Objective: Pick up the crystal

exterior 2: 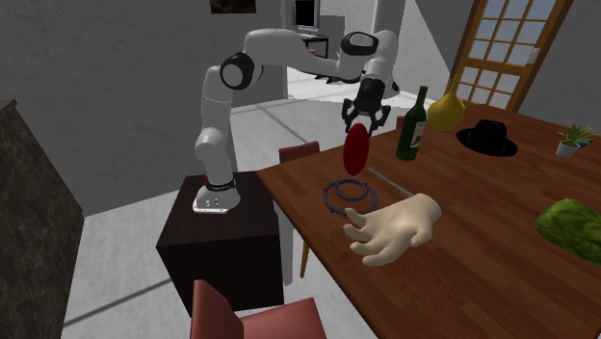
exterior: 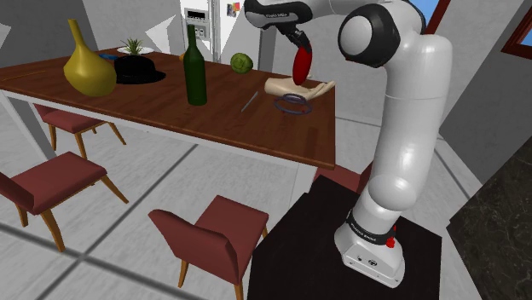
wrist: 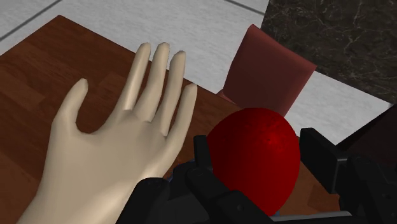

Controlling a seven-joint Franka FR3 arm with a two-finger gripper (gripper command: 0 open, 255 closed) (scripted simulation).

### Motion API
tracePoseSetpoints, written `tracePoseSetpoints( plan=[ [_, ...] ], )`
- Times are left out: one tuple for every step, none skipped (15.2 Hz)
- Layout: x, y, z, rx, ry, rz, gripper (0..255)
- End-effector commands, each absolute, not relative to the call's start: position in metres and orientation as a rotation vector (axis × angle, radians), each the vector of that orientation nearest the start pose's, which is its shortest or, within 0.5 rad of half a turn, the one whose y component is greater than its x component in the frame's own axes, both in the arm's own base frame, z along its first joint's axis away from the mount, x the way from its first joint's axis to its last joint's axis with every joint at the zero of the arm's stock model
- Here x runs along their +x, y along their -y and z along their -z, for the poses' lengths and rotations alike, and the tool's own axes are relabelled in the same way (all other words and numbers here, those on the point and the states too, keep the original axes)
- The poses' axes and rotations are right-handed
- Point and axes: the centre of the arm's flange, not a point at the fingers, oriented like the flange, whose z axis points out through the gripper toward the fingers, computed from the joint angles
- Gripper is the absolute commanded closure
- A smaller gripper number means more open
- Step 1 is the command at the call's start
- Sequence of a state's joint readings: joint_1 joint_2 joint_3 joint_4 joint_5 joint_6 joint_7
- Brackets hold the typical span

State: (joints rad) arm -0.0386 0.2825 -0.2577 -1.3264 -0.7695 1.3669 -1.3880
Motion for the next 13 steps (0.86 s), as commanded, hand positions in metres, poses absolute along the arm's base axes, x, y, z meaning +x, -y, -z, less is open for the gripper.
tracePoseSetpoints(
  plan=[
    [0.569,0.237,-0.613,-2.849,1.595,-1.342,255],
    [0.569,0.237,-0.618,-2.849,1.595,-1.342,255],
    [0.569,0.237,-0.623,-2.849,1.595,-1.342,255],
    [0.569,0.237,-0.628,-2.849,1.595,-1.342,255],
    [0.569,0.237,-0.634,-2.849,1.595,-1.342,255],
    [0.569,0.237,-0.639,-2.849,1.595,-1.342,255],
    [0.569,0.237,-0.644,-2.849,1.595,-1.342,255],
    [0.569,0.237,-0.650,-2.849,1.595,-1.342,255],
    [0.569,0.237,-0.655,-2.849,1.595,-1.342,255],
    [0.569,0.237,-0.660,-2.849,1.595,-1.342,255],
    [0.569,0.237,-0.665,-2.849,1.595,-1.342,255],
    [0.569,0.237,-0.666,-2.849,1.595,-1.342,255],
    [0.569,0.237,-0.666,-2.849,1.595,-1.342,255]
  ],
)
